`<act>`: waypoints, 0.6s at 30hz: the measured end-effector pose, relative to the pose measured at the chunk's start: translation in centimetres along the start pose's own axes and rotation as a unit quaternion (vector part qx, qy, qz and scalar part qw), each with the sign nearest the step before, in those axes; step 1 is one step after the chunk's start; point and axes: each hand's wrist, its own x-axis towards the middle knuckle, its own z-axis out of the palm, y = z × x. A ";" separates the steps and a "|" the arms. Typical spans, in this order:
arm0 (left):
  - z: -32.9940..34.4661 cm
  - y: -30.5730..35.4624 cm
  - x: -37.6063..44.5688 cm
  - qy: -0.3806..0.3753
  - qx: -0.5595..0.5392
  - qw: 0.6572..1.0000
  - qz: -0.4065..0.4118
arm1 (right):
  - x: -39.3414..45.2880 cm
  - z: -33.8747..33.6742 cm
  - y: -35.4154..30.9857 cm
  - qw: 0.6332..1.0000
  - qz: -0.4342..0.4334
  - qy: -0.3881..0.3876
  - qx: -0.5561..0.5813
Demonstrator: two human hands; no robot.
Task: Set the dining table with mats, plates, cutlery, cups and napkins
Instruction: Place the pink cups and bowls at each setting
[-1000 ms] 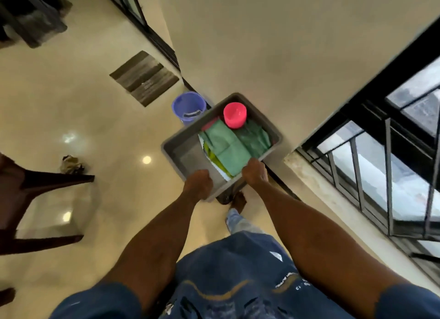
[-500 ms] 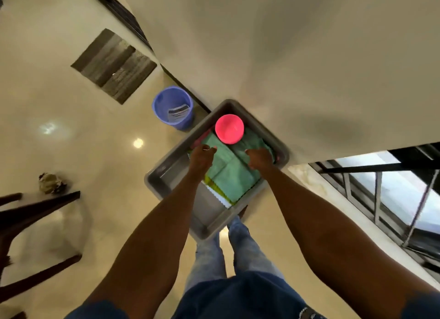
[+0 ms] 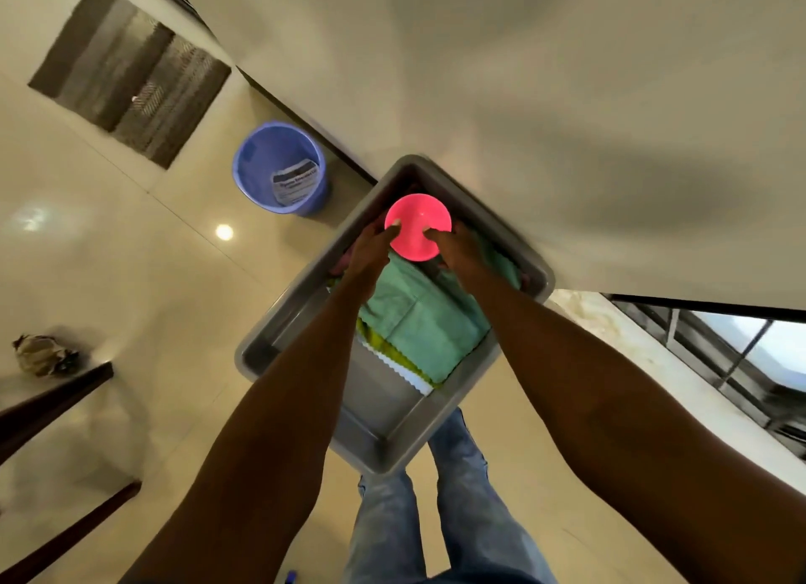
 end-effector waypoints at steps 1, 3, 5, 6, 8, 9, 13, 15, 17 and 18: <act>0.0 0.0 0.3 -0.007 0.000 1.000 -0.003 | 0.2 0.1 0.1 1.000 0.007 -0.004 0.003; 0.1 -0.1 0.7 -0.007 0.002 1.000 0.006 | 0.4 0.3 0.2 1.000 0.015 -0.002 0.005; 0.1 -0.3 0.8 0.001 0.000 1.000 0.015 | 0.6 0.3 0.4 1.000 0.017 0.013 0.003; 0.0 -0.4 0.7 0.003 -0.007 1.000 0.017 | 0.6 0.2 0.4 1.000 0.016 0.021 0.003; -0.2 -0.1 -0.2 0.008 -0.022 1.000 0.019 | -0.3 0.0 0.2 1.000 0.012 0.029 0.005; -0.3 0.1 -0.9 0.011 -0.029 0.999 0.022 | -1.2 -0.2 0.0 1.000 0.008 0.028 0.010; -1.3 1.2 -5.5 0.024 -0.073 0.997 0.024 | -5.5 -1.3 -1.3 0.999 -0.037 0.009 0.008; -2.1 1.2 -8.4 0.039 -0.090 0.995 0.018 | -8.2 -1.6 -1.6 0.998 -0.058 -0.005 -0.013; -2.9 0.8 -11.0 0.065 -0.104 0.992 0.015 | -10.9 -1.6 -1.9 0.996 -0.074 -0.021 -0.040; -3.4 0.5 -12.6 0.079 -0.118 0.990 0.013 | -12.6 -1.5 -1.9 0.994 -0.086 -0.034 -0.056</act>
